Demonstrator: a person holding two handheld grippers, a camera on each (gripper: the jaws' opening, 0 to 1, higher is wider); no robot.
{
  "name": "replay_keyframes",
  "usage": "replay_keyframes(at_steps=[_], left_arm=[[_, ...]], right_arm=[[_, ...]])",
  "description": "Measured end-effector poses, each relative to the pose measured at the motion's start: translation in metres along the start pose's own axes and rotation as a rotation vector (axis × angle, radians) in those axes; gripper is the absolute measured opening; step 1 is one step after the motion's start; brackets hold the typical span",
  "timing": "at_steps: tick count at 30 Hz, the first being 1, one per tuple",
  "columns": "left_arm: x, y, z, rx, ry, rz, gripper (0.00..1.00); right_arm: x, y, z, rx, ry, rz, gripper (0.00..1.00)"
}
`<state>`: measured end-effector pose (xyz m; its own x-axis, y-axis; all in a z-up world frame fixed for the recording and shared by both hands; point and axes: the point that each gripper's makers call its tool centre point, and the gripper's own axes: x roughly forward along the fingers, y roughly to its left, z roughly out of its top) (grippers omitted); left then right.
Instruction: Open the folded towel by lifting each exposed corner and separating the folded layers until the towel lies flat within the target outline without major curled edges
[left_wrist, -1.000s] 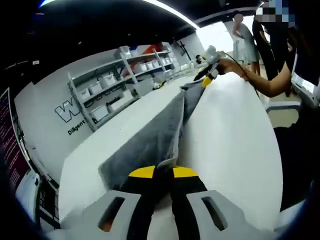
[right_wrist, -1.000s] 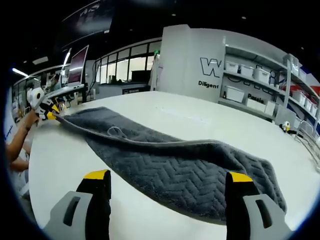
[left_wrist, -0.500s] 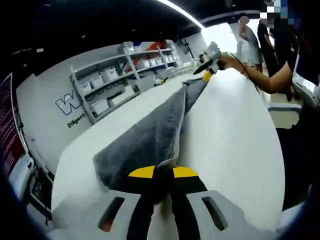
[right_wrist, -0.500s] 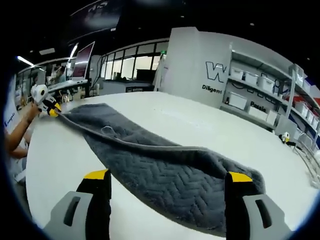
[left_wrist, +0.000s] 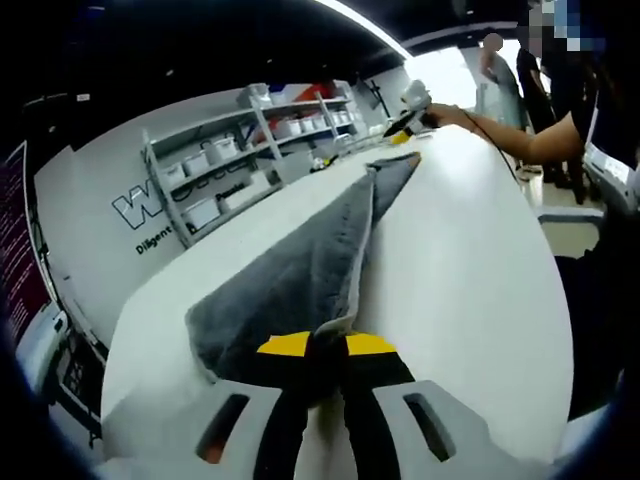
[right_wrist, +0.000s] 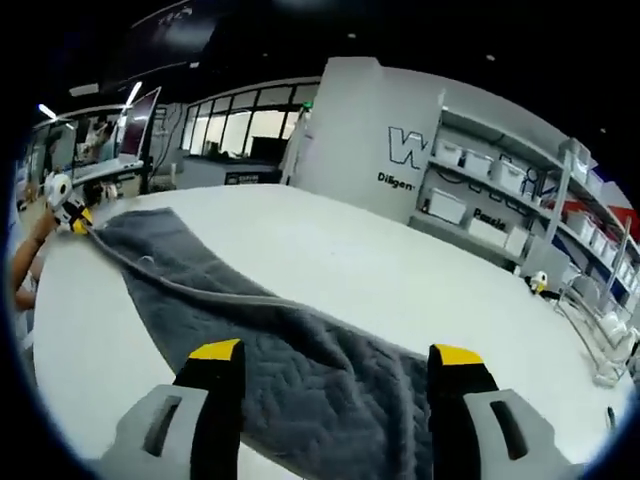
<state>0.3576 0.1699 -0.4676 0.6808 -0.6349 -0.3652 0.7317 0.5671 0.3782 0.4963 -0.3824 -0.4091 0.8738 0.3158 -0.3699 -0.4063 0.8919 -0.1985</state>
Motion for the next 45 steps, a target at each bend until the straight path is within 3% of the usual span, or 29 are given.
replay_keyframes(at_steps=[7,13,19,24,29,34,36,45], left_arm=[[-0.001,-0.001,-0.001,0.002,0.002,0.002,0.1],[-0.001,-0.001,-0.002,0.001,0.007,0.004,0.1],[-0.001,-0.003,-0.004,0.01,0.016,0.0,0.1],[-0.001,-0.003,-0.005,0.001,0.015,0.001,0.1],[-0.002,-0.003,-0.006,-0.002,0.015,0.001,0.1],[-0.002,-0.003,-0.008,-0.004,0.017,0.001,0.1],[-0.002,-0.003,-0.008,-0.006,0.016,0.0,0.1],[-0.003,0.0,-0.009,-0.014,0.008,0.01,0.1]], right_arm=[[0.011,-0.047,-0.002,0.087,-0.019,-0.087,0.45],[0.031,-0.063,-0.026,0.115,0.055,-0.122,0.36],[0.047,-0.075,-0.051,0.14,0.128,-0.118,0.35],[0.052,-0.078,-0.06,0.178,0.13,-0.134,0.27],[0.062,-0.072,-0.068,0.177,0.152,-0.097,0.24],[0.061,-0.07,-0.071,0.16,0.13,-0.099,0.05],[0.061,-0.063,-0.072,0.163,0.112,-0.065,0.03],[0.046,-0.063,-0.061,0.139,0.058,-0.083,0.03]])
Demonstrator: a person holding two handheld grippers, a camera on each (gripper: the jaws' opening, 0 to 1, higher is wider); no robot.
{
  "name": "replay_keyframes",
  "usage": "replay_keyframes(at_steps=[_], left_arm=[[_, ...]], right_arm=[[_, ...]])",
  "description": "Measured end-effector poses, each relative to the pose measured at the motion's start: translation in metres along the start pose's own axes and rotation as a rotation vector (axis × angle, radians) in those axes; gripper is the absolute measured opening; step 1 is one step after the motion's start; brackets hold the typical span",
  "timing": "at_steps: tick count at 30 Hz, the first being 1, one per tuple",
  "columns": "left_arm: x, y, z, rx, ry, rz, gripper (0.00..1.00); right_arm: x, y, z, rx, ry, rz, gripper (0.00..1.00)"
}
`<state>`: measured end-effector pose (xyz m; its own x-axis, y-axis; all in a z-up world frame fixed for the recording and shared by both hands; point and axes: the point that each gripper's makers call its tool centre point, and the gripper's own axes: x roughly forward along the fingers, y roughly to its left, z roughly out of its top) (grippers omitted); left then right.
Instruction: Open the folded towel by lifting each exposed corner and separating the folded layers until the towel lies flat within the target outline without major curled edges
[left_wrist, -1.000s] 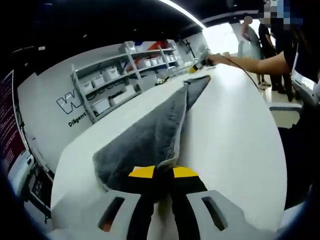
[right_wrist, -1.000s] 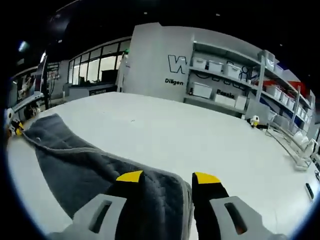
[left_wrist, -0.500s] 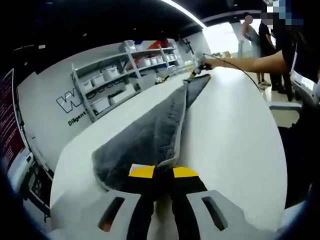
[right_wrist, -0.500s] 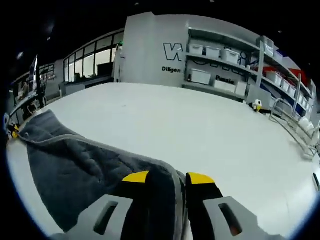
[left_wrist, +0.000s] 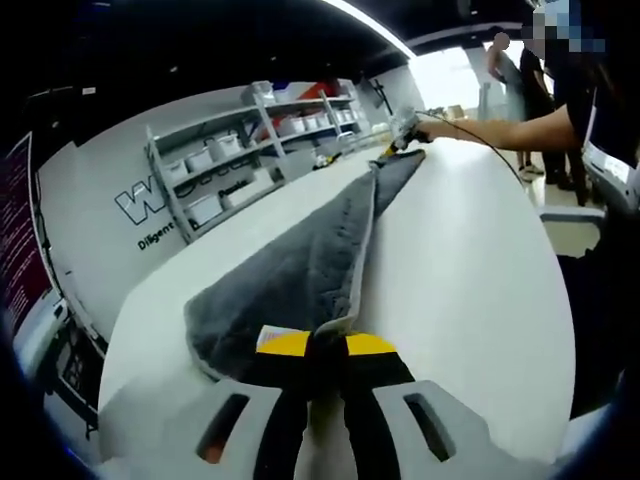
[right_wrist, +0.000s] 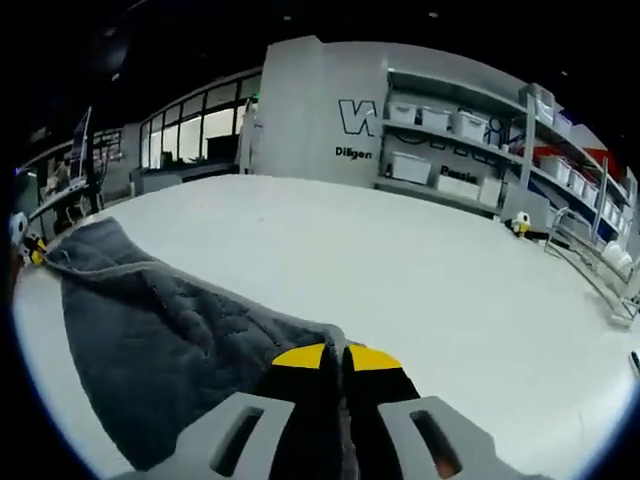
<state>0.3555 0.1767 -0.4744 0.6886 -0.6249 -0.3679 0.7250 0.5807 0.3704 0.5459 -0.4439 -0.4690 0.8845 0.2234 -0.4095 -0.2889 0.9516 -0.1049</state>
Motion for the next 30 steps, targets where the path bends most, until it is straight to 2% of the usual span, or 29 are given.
replay_keyframes(at_steps=[6,11,19,25,30], left_arm=[[-0.002,0.002,0.0,-0.01,-0.006,0.014,0.09],[-0.005,0.006,0.002,-0.032,-0.027,0.028,0.09],[-0.014,0.01,0.008,-0.041,-0.048,0.051,0.09],[-0.025,0.017,0.014,-0.056,-0.066,0.081,0.09],[-0.036,0.016,0.015,-0.071,-0.086,0.094,0.09]], right_arm=[[-0.028,-0.009,0.026,-0.043,-0.105,-0.031,0.03],[-0.054,-0.014,0.036,-0.04,-0.174,-0.04,0.02],[-0.093,-0.011,0.037,-0.085,-0.207,-0.031,0.02],[-0.119,-0.008,0.033,-0.134,-0.208,-0.035,0.02],[-0.14,-0.005,0.026,-0.114,-0.22,-0.014,0.02]])
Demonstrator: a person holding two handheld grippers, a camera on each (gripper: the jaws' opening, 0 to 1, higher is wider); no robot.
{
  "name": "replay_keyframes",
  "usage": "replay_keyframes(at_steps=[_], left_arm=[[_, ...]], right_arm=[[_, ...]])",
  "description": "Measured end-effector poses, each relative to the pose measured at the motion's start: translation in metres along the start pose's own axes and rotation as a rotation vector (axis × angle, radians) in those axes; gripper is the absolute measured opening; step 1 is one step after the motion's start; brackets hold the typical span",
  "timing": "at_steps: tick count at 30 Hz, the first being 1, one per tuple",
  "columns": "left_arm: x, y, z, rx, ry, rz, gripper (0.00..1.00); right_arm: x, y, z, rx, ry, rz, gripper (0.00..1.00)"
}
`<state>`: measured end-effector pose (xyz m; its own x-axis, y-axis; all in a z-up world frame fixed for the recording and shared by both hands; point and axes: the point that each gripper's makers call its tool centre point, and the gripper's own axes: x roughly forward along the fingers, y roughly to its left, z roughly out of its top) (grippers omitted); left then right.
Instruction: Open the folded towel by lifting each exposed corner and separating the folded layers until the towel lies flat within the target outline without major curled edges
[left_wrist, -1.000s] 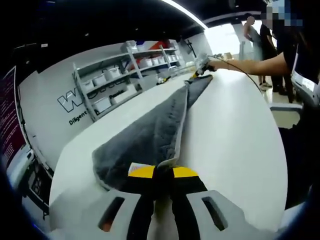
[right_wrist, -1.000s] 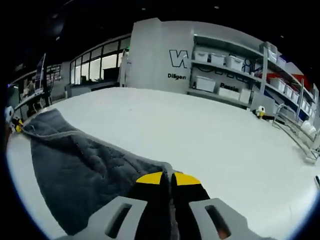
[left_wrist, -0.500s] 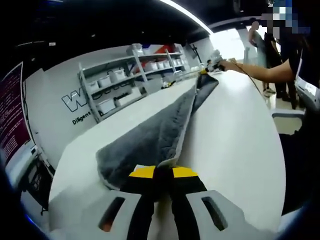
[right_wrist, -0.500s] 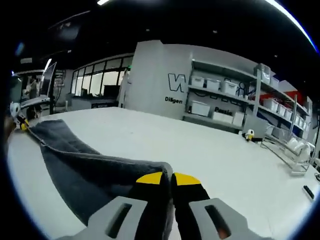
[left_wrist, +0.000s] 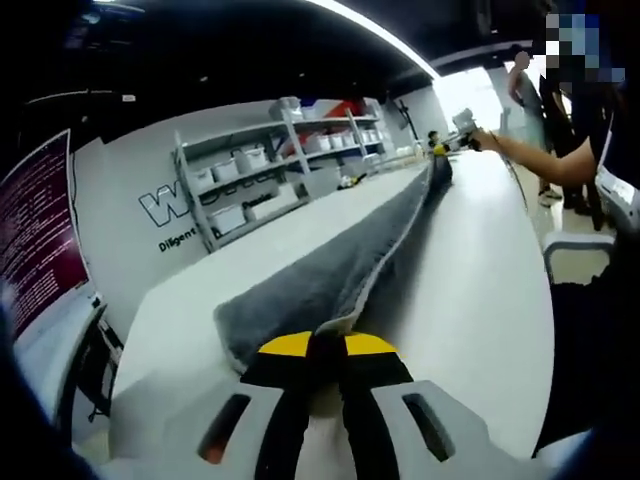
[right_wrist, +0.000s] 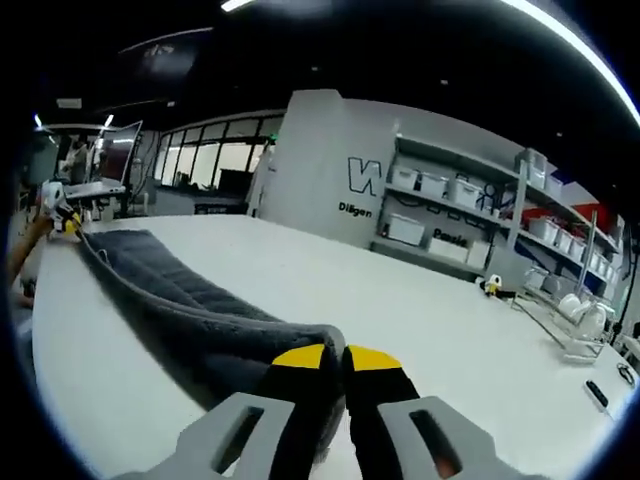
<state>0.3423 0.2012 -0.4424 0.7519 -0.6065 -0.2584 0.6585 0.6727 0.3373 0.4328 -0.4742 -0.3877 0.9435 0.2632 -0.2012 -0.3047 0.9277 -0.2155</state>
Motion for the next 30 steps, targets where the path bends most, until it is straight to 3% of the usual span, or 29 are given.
replay_keyframes(at_steps=[8,18,30], left_arm=[[-0.016,-0.004,0.0,-0.016,-0.023,0.013,0.09],[-0.033,-0.004,0.009,-0.045,-0.078,0.02,0.09],[-0.033,-0.022,-0.019,-0.033,0.006,-0.035,0.12]], right_arm=[[-0.036,0.019,-0.012,-0.015,-0.005,0.047,0.02],[-0.071,0.037,-0.044,-0.04,0.037,0.107,0.03],[-0.096,0.058,-0.084,-0.037,0.108,0.192,0.04]])
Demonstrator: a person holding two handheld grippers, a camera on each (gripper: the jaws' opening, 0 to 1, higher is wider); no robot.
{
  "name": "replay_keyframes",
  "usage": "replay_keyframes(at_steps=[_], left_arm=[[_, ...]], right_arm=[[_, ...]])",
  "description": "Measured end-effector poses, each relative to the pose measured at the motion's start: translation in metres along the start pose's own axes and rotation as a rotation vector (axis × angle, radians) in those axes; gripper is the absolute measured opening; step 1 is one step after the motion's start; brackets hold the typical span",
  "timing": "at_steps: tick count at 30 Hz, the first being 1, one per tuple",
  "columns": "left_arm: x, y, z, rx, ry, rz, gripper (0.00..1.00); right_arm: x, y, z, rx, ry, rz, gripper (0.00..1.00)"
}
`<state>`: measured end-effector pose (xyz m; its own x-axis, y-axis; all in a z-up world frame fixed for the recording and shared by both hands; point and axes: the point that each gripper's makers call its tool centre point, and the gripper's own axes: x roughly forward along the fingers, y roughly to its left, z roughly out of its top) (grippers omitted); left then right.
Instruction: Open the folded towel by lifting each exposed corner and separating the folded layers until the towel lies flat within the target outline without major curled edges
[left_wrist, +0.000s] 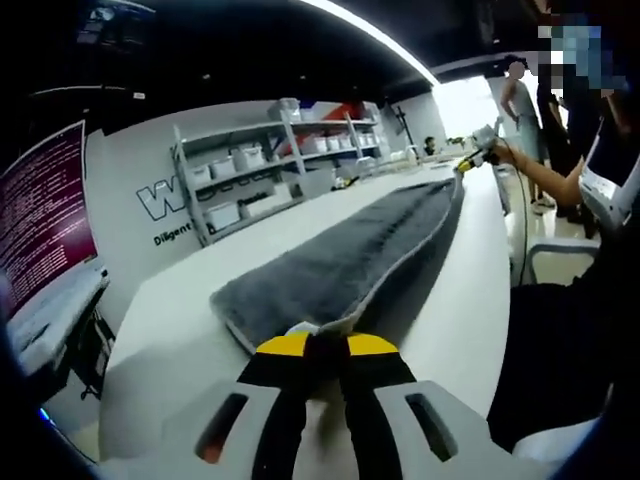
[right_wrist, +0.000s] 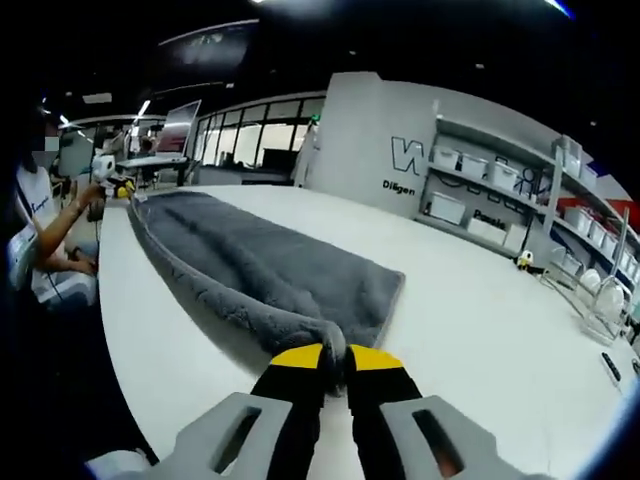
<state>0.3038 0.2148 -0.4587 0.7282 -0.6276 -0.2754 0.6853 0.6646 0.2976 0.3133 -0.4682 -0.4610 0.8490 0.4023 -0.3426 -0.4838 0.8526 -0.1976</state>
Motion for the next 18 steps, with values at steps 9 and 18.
replay_keyframes(at_steps=[9,18], left_arm=[[-0.009,-0.003,-0.011,-0.01,0.055,0.004,0.35],[-0.016,-0.019,0.013,-0.077,-0.033,-0.054,0.72]], right_arm=[[-0.007,0.003,-0.011,-0.02,0.055,0.022,0.21],[-0.03,-0.001,-0.009,-0.073,0.12,0.016,0.53]])
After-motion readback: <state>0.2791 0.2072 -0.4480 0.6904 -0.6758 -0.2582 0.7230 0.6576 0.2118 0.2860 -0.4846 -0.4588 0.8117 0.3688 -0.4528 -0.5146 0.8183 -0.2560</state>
